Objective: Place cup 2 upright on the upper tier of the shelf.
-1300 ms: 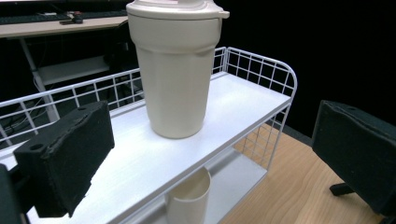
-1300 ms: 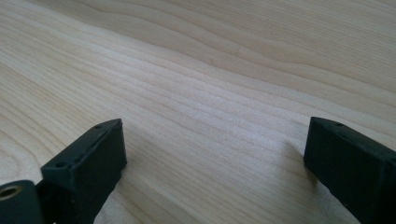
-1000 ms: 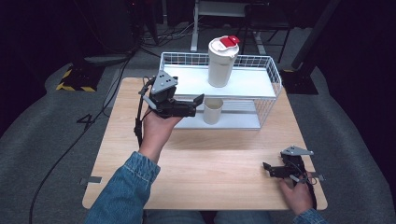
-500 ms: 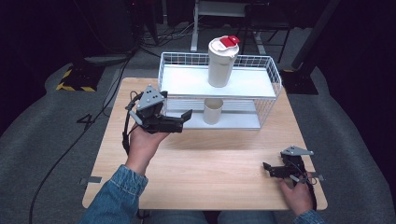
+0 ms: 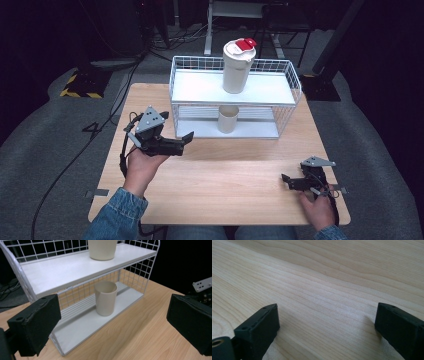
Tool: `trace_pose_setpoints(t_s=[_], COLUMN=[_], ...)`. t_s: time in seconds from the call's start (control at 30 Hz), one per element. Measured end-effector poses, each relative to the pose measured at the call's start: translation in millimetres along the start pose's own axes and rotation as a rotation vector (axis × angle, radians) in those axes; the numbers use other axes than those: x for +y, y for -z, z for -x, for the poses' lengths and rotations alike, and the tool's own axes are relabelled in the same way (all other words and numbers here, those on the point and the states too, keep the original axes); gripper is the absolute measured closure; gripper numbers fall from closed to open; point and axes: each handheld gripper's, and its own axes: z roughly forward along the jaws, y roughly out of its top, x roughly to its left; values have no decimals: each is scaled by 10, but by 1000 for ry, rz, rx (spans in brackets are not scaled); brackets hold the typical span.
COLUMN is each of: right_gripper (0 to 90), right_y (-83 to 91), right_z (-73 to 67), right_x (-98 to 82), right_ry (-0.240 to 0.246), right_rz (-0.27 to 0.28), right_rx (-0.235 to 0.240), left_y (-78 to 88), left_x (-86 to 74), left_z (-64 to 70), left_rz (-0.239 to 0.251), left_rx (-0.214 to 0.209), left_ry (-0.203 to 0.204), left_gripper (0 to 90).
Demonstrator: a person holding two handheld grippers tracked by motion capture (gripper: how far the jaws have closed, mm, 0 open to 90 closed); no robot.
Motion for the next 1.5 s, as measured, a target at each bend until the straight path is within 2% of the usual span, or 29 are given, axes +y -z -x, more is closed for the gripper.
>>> trace_pose_setpoints(t_s=[0.03, 0.07, 0.17, 0.23, 0.27, 0.33, 0.37, 0.47, 0.5, 0.6, 0.7, 0.8, 0.97, 1.3, 1.33, 1.5], right_gripper=[58, 57, 57, 57, 57, 57, 57, 58, 58, 57, 58, 57, 58, 57, 57, 57], right_y=[0, 0, 0, 0, 0, 0, 0, 0, 0, 0, 0, 0, 0, 0, 0, 0], right_z=[0, 0, 0, 0, 0, 0, 0, 0, -1, 0, 0, 0, 0, 0, 0, 0], right_x=[0, 0, 0, 0, 0, 0, 0, 0, 0, 0, 0, 0, 0, 0, 0, 0], right_ry=[0, 0, 0, 0, 0, 0, 0, 0, -1, 0, 0, 0, 0, 0, 0, 0], right_rz=[0, 0, 0, 0, 0, 0, 0, 0, 0, 0, 0, 0, 0, 0, 0, 0], right_rx=[0, 0, 0, 0, 0, 0, 0, 0, 0, 0, 0, 0, 0, 0, 0, 0], left_y=[8, 8, 30, 33, 36, 41, 37, 24, 4, -16, -49, -66, -133, -230, -251, -296], left_x=[-70, -70, -243, -274, -355, -406, -497, -577, -666, -744, -890, -942, -1122, -1349, -1402, -1506], left_z=[5, 5, 7, 2, 11, 15, 18, 19, 20, 16, -15, -27, -57, -80, -85, -105], left_rz=[-12, -12, -14, -17, -33, -47, -63, -80, -94, -111, -132, -155, -212, -305, -330, -378], left_rx=[-1, -1, 5, 5, 21, 27, 22, 19, 9, 13, 20, 26, 34, 40, 47, 67], left_ry=[-5, -5, 11, 5, -3, -18, -15, -21, -7, -1, 29, 24, 47, 72, 73, 76], left_gripper=[0, 0, 0, 0, 0, 0, 0, 0, 0, 0, 1, 1, 1, 1, 1, 1])
